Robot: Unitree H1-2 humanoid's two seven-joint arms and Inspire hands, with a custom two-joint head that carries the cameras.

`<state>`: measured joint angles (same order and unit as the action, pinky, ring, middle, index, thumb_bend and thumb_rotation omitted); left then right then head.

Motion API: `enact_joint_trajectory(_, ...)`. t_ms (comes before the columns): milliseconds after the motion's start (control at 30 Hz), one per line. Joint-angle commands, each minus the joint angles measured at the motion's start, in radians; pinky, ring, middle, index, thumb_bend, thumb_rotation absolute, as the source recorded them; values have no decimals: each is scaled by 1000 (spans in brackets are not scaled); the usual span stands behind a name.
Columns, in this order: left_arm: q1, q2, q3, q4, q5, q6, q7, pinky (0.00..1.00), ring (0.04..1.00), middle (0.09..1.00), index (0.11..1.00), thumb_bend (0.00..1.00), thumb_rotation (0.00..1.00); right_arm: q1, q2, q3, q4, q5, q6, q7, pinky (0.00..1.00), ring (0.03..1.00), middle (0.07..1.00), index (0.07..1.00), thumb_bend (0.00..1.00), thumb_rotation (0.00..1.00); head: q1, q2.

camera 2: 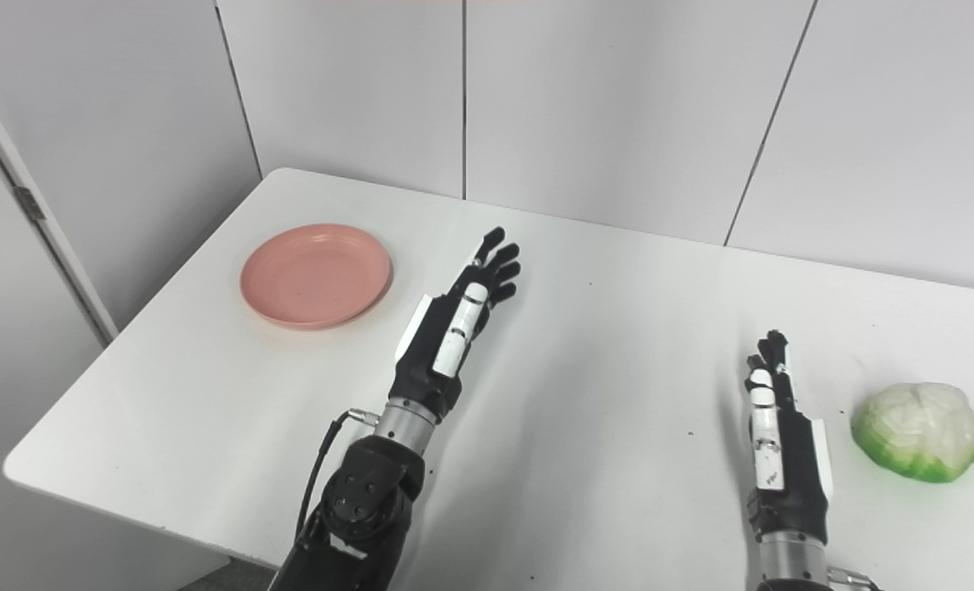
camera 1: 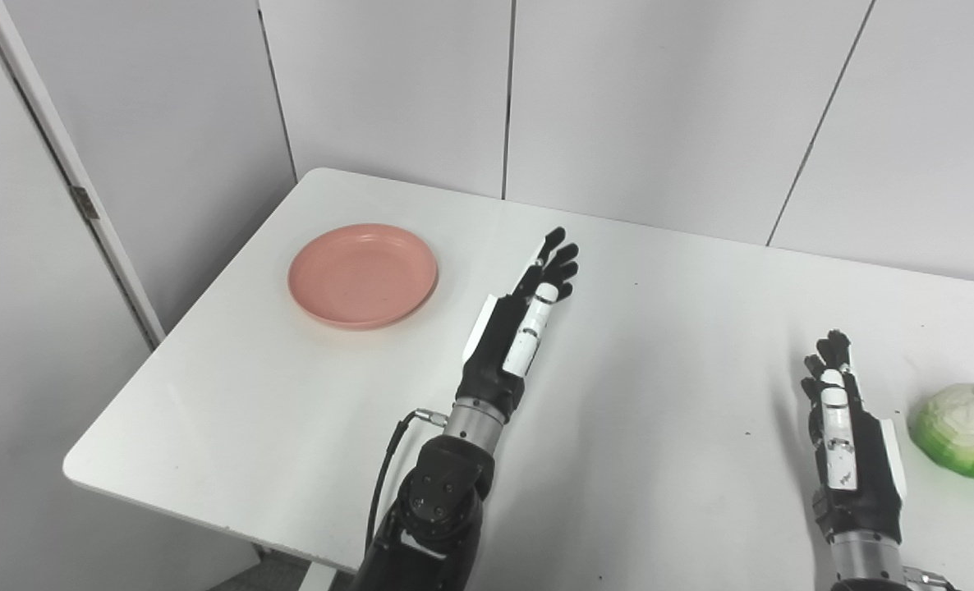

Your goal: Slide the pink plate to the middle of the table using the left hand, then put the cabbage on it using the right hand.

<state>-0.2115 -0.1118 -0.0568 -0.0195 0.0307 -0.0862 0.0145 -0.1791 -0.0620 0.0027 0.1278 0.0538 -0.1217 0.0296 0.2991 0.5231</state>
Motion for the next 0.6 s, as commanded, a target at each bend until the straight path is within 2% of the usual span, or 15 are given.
enact_joint_trajectory(0, -59, 10, 15, -41, -18, -6, 1, 905, 922, 939, 939, 451, 1000, 48, -9, -11, 44, -10, -5, -3, 1000, 977, 990, 997, 85, 1000, 4, 4)
enact_joint_trajectory(233, -129, 36, 69, -62, -51, 31, 11, 920, 936, 942, 944, 438, 1000, 42, -8, -13, 53, 4, -10, 6, 1000, 985, 1000, 1000, 86, 1000, 12, 3)
enact_joint_trajectory(367, -172, 67, 107, -51, -62, 53, 15, 921, 937, 942, 945, 436, 1000, 41, -7, -14, 59, 10, -16, 7, 1000, 986, 1000, 1000, 89, 1000, 16, 4)
enact_joint_trajectory(433, -188, 83, 130, -52, -76, 91, 18, 943, 946, 947, 943, 461, 1000, 39, -9, -13, 61, 8, -16, 6, 1000, 985, 998, 1000, 94, 1000, 20, 6)
enact_joint_trajectory(567, -216, 105, 172, -37, -90, 97, 28, 936, 947, 949, 944, 444, 1000, 35, -11, -14, 65, 11, -13, 6, 1000, 987, 999, 1000, 83, 1000, 28, 8)
